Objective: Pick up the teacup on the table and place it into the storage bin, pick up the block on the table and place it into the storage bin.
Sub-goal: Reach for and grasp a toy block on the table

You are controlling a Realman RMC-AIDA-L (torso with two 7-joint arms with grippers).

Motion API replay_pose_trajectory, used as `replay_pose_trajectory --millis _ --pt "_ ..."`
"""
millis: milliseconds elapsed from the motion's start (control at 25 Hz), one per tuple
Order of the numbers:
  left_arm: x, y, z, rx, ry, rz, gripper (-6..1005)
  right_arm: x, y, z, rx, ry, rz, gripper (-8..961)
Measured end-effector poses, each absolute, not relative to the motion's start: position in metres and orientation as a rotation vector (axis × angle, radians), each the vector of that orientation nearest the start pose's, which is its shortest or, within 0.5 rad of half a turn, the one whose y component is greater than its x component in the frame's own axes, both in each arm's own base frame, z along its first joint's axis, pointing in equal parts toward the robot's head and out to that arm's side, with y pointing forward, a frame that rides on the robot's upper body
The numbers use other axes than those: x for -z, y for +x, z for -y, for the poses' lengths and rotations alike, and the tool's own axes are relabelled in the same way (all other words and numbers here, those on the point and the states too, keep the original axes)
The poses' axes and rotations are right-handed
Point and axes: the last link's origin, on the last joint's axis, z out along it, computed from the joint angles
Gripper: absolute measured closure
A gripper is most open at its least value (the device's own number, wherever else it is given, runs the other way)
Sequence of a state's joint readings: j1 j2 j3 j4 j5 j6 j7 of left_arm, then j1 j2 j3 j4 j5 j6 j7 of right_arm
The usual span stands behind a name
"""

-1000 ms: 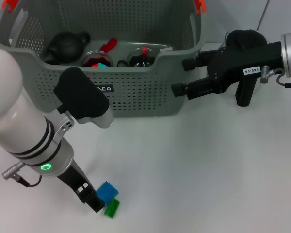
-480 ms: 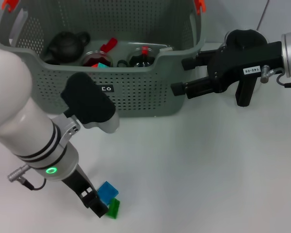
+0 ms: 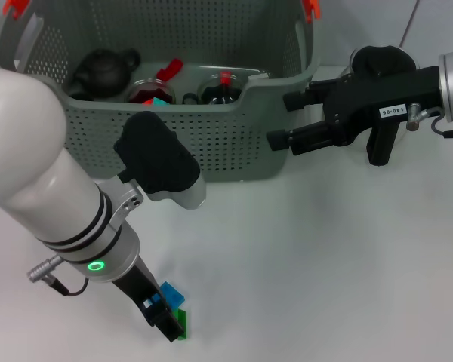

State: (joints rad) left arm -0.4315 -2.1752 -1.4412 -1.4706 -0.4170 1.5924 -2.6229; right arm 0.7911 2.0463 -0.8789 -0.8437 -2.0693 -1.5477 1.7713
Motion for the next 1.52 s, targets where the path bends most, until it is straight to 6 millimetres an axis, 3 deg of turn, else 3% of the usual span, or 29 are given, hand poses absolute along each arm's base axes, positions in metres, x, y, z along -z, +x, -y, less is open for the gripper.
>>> replay_pose_trajectory --millis 240,600,1520 --pt "0.055 -0.182 -0.289 -0.757 -2.664 0.81 50 -0.013 0.154 -0.394 -0.471 -2.926 -0.511 26" --pt "0.048 -0.195 -0.292 -0.786 -2.615 0.864 50 -0.014 0.154 -0.395 -0.468 -2.92 -0.508 26" --pt "0.055 -0.196 -0.292 -0.81 -2.615 0.847 49 -0.014 0.152 -0.395 -0.485 -2.917 -0.498 26"
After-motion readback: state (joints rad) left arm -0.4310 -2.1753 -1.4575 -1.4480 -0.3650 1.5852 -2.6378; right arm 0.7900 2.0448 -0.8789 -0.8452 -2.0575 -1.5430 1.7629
